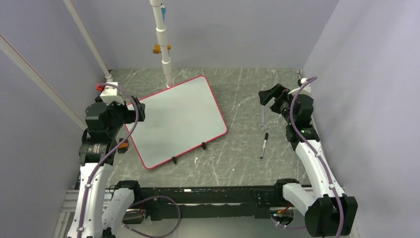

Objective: Write a sentence on the whiteboard
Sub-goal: Pick up the whiteboard marker from the center of the board.

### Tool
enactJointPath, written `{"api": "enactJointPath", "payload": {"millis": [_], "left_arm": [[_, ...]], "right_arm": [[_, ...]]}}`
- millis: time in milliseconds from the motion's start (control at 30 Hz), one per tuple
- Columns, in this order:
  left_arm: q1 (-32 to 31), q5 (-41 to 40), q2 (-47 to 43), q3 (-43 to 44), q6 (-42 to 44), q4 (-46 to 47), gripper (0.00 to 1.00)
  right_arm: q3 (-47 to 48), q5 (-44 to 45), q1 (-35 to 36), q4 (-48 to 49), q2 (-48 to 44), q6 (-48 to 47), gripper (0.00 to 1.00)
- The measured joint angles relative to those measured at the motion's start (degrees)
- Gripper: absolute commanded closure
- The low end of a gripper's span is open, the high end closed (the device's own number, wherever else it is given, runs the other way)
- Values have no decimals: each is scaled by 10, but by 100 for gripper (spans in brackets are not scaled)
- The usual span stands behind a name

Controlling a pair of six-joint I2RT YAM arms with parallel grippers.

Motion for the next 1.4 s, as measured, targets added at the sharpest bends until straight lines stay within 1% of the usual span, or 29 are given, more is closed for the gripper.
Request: {"api": "enactJointPath", "payload": {"millis": [133,267,433,567,700,800,867,933,967,1033,1100,1133,1267,1400], "left_arm": [[-10,39,1,0,9,4,1],[-41,63,1,0,22,4,1],[-73,80,1,0,36,3,1],[-78,80,1,0,39,2,1],[-79,80,1,0,39,0,2],[-79,80,1,0,39,-1,3],[-80,80,1,0,39,-1,3],[-80,80,1,0,39,-1,3],[-80,81,0,0,39,-1,4],[-80,82,-1,0,39,-1,4],[-80,83,-3,0,39,-1,4],[-80,84,-4,0,39,-1,4],[-80,87,-7,0,39,-1,4],[-80,90,-7,0,39,-1,4]], "right_arm": [[0,14,0,-36,-17,0,0],[5,51,0,-105,-12,0,0],[35,97,1,-217,54,4,0],[46,123,4,-294,107,23,0],[40,142,21,-355,127,48,2],[24,153,37,-373,125,62,8],[7,156,46,-381,125,69,10],[-10,159,48,-384,126,75,15],[-17,160,48,-385,127,76,18],[-29,164,48,-384,137,78,30],[-36,164,48,-380,158,77,37],[-38,164,48,-377,169,77,39],[-48,161,48,-361,209,77,40],[-50,156,49,-351,220,76,44]]}}
